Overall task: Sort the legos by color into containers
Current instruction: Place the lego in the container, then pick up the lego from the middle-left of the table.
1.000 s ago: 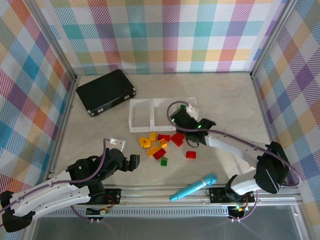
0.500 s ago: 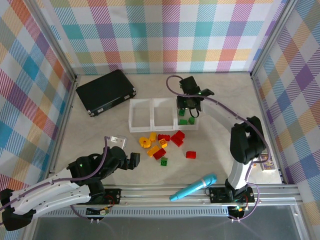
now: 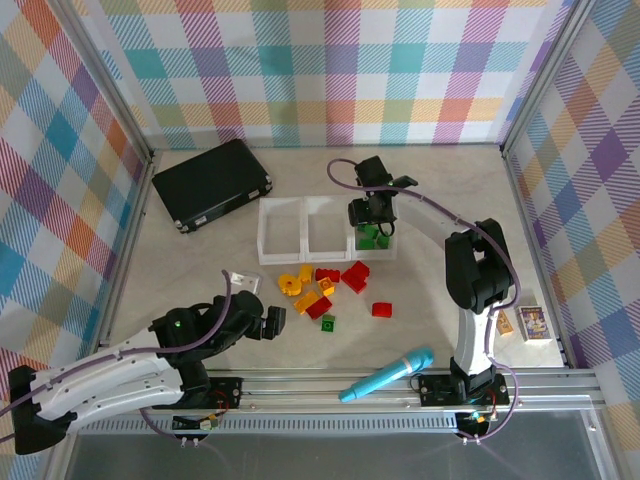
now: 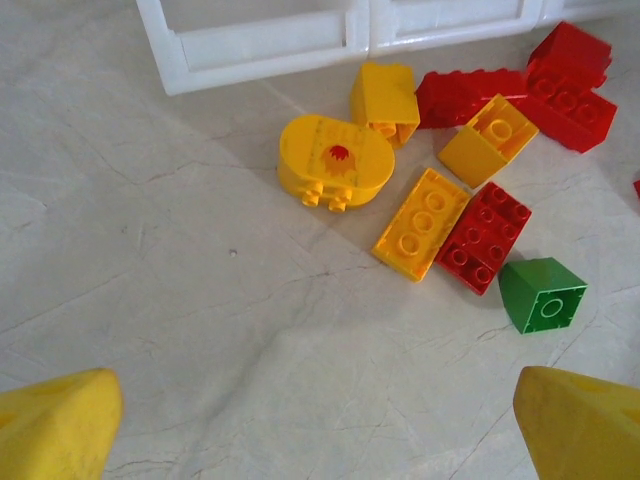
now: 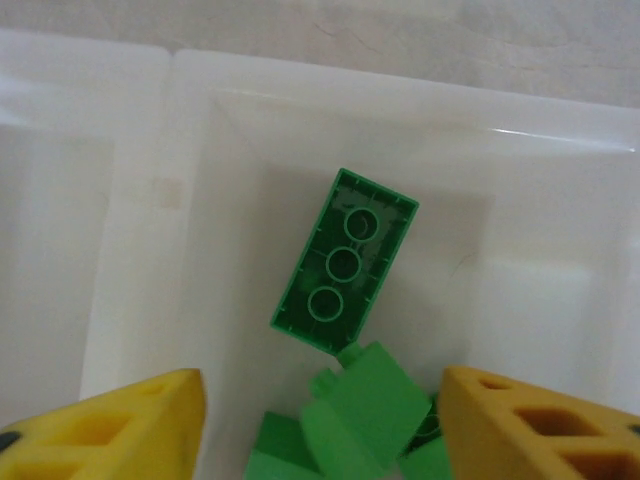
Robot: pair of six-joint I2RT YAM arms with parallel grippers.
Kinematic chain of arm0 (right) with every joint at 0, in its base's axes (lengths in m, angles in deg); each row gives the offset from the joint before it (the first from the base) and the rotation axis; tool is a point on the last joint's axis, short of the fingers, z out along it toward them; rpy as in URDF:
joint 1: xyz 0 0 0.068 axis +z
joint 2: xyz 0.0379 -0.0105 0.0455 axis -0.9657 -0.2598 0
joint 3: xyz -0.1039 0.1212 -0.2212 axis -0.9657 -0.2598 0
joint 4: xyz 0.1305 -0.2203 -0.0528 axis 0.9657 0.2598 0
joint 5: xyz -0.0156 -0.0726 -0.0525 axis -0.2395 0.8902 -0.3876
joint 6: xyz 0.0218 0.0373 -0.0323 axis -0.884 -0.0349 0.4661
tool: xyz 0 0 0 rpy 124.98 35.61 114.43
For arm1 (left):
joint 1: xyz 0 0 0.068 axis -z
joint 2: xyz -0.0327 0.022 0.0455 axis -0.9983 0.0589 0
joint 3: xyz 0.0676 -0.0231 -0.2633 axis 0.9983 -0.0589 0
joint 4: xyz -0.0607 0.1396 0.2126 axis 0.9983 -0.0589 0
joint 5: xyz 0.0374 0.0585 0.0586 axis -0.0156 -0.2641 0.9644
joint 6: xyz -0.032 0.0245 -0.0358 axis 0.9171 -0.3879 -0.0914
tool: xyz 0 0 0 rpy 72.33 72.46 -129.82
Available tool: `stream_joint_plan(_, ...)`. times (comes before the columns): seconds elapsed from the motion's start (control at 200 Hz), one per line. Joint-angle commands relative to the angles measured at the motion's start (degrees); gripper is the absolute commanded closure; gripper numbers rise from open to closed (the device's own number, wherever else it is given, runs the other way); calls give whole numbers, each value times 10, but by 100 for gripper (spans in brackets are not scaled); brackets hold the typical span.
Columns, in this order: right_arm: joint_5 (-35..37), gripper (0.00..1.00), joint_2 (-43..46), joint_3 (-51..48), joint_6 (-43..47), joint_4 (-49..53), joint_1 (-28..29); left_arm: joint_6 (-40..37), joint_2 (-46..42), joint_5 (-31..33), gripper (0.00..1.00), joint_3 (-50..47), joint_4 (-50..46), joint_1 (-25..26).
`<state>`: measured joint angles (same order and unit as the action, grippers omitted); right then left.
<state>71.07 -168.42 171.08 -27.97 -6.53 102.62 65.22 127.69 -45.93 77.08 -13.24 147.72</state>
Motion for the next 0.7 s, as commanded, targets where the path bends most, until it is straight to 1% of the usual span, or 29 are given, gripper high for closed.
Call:
stream_joint_plan(0.0, -6, 31, 22, 15, -4, 27, -3, 21, 20, -24, 0, 19, 21, 3)
stream_joint_plan(0.15, -26, 27, 79, -13, -11, 38, -4, 48, 46, -36, 1, 22, 51, 19)
stream_joint_plan(0.315, -39, 22, 174, -82, -23, 38, -3, 76, 97, -8, 1, 44, 65, 62)
stream_joint_plan(0.43, -25, 15, 254, -144, -30, 44, -4, 117, 151, 50, 2, 71, 53, 103)
stream_joint_plan(0.615, -1, 0, 386, -244, -36, 66, -4, 184, 249, 54, 2, 112, 74, 130)
stream_joint_plan(0.695, 8, 1, 441, -286, -40, 75, -5, 219, 290, 71, 1, 135, 70, 150)
